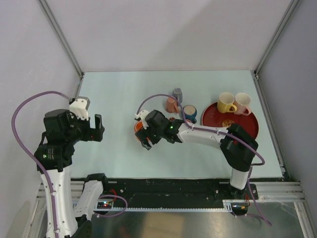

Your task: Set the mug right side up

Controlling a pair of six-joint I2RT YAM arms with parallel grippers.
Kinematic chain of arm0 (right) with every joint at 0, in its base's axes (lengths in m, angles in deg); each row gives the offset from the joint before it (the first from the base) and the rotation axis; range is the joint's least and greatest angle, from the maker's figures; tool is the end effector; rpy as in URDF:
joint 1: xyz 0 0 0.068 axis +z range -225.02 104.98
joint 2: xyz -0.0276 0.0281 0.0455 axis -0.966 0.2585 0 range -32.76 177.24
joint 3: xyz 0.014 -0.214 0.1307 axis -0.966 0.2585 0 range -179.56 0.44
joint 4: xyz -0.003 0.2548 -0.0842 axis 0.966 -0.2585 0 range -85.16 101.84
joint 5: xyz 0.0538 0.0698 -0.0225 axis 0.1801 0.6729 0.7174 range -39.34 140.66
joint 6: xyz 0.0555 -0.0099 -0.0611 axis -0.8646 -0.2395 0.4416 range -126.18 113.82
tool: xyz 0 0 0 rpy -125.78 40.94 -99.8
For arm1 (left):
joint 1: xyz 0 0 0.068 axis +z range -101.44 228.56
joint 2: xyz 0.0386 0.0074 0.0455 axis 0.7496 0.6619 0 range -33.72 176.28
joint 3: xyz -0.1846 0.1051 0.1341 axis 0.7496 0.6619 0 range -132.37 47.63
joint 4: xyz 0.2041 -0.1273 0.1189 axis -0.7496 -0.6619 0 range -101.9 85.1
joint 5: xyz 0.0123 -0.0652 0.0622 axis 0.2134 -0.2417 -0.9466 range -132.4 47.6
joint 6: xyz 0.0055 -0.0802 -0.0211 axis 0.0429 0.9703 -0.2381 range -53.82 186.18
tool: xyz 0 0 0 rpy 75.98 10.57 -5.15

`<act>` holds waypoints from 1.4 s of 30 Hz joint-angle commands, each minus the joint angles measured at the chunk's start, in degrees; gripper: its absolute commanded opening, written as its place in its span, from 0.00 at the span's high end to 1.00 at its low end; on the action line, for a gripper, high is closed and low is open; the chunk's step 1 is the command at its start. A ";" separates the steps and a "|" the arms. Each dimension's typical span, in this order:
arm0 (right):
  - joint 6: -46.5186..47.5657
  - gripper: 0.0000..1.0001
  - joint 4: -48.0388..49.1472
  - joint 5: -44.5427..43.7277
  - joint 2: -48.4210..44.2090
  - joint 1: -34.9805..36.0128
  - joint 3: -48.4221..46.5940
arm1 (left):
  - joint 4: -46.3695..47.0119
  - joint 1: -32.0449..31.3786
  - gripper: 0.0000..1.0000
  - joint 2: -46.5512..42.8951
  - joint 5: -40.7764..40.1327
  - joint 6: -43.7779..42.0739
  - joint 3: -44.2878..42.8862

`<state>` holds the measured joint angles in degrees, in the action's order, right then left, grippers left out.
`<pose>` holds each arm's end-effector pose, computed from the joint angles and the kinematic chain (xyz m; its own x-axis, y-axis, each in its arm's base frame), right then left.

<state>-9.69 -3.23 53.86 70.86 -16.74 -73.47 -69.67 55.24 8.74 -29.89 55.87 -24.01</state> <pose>0.2227 0.3677 0.1721 -0.4229 -0.5679 -0.7061 -0.8458 0.5270 0.0828 0.1514 0.0017 0.3677 -0.5577 0.1105 -0.8226 0.1638 0.9863 0.0214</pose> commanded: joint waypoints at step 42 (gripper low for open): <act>14.13 1.00 -3.05 9.66 -0.32 -8.19 -4.07 | 5.74 -2.24 0.08 4.16 7.33 -4.37 0.14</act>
<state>1.44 -3.28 53.81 80.69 -21.79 -76.01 -69.06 56.33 10.62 -22.63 54.39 -22.33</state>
